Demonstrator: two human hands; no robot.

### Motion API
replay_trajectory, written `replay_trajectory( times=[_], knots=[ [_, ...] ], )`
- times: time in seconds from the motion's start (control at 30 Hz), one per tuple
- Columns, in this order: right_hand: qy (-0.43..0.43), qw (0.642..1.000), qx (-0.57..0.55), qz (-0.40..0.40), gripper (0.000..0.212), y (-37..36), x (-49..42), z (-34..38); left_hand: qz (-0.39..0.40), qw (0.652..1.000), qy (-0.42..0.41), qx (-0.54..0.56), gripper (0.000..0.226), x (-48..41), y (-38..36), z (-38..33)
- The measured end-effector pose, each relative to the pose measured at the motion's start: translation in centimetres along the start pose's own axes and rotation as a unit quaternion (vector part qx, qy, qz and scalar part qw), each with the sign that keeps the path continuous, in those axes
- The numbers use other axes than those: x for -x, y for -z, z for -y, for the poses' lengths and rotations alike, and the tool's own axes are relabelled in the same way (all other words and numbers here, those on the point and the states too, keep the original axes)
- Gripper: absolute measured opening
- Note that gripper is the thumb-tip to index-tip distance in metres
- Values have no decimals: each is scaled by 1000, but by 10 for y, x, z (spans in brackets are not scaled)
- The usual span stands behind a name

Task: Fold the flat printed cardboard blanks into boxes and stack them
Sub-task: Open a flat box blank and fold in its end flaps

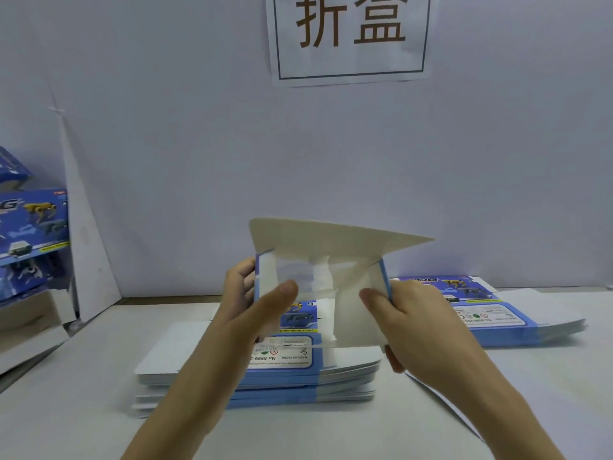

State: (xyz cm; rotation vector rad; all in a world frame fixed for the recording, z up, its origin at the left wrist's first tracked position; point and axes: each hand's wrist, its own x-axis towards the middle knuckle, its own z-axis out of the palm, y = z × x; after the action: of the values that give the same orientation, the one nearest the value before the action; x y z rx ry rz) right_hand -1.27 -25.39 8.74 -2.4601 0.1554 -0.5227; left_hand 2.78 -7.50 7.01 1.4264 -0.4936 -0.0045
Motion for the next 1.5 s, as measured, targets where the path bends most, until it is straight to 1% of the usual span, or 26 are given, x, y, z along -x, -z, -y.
replay_trajectory(
  times=[0.03, 0.07, 0.13, 0.17, 0.2, 0.23, 0.33, 0.47, 0.53, 0.6, 0.67, 0.77, 0.83, 0.9, 0.97, 1.03, 1.07, 1.13, 1.17, 1.23, 1.27, 1.37, 1.4, 1.43, 1.47, 1.5],
  knots=[
    [6, 1000, 10, -3, 49, -2, 0, 1, -3, 1000, 5, -24, 56, 2, 0, 0],
    [12, 1000, 25, -7, 50, -3, 1, 2, -26, 998, 6, -62, 50, 5, 1, 2],
    [24, 998, 45, -24, 51, -6, 2, 5, -111, 979, -23, -168, 14, 5, 1, 8],
    [31, 998, 47, -31, 50, -7, 3, 6, -146, 965, -40, -215, 12, 3, -1, 13],
    [38, 998, 43, -38, 48, -8, 4, 6, -173, 951, -49, -252, 22, 3, -2, 16],
    [44, 997, 36, -42, 48, -8, 4, 6, -182, 944, -50, -270, 28, 3, -4, 18],
    [62, 996, 41, -52, 45, -6, 2, 1, -183, 946, -42, -265, 31, 2, -9, 20],
    [67, 990, 96, -81, 39, -5, 0, 1, -229, 928, -32, -293, 40, 1, -12, 18],
    [76, 988, 102, -84, 39, -7, 1, 2, -238, 929, -25, -281, 43, 2, -15, 13],
    [79, 990, 89, -73, 39, -9, 1, 2, -239, 933, -27, -269, 46, 3, -17, 11],
    [68, 992, 90, -51, 38, -9, 1, 0, -252, 927, -22, -277, 47, 5, -17, 8],
    [69, 986, 143, -51, 37, -8, 2, 2, -276, 915, -5, -294, 49, 1, -13, 8],
    [91, 980, 170, -45, 31, -9, 4, 3, -290, 917, -4, -274, 50, -2, -9, 6],
    [123, 978, 168, -27, 22, -14, 8, 4, -301, 918, -18, -258, 50, -3, -2, 7],
    [133, 981, 136, -19, 21, -19, 9, 7, -285, 931, -48, -222, 48, -3, 6, 7],
    [94, 993, 73, -12, 25, -21, 7, 6, -228, 959, -65, -157, 40, -5, 11, 2],
    [67, 998, 13, -12, 21, -20, 5, 4, -194, 972, -58, -116, 36, -7, 14, 0],
    [23, 992, -121, -10, 9, -17, 1, 2, -134, 989, -57, -33, 42, -8, 20, -3],
    [14, 984, -178, -8, 10, -14, 0, 0, -104, 991, -81, -31, 54, -6, 22, -4],
    [25, 968, -251, 8, 18, -9, -2, -3, -18, 983, -142, -115, 83, -1, 26, -8],
    [45, 964, -261, 17, 20, -7, -2, -4, 24, 974, -161, -157, 93, 2, 29, -9],
    [109, 961, -248, 57, 25, 0, -3, -8, 138, 957, -146, -211, 119, 8, 43, -13],
    [118, 959, -248, 66, 26, 2, -3, -8, 161, 948, -137, -238, 124, 9, 46, -14],
    [120, 959, -248, 69, 26, 2, -4, -9, 168, 937, -139, -272, 124, 10, 47, -15],
    [122, 959, -246, 65, 26, 2, -4, -9, 154, 926, -156, -306, 117, 11, 46, -15],
    [126, 962, -238, 54, 25, 1, -4, -10, 124, 913, -187, -341, 105, 10, 44, -15]
  ],
)
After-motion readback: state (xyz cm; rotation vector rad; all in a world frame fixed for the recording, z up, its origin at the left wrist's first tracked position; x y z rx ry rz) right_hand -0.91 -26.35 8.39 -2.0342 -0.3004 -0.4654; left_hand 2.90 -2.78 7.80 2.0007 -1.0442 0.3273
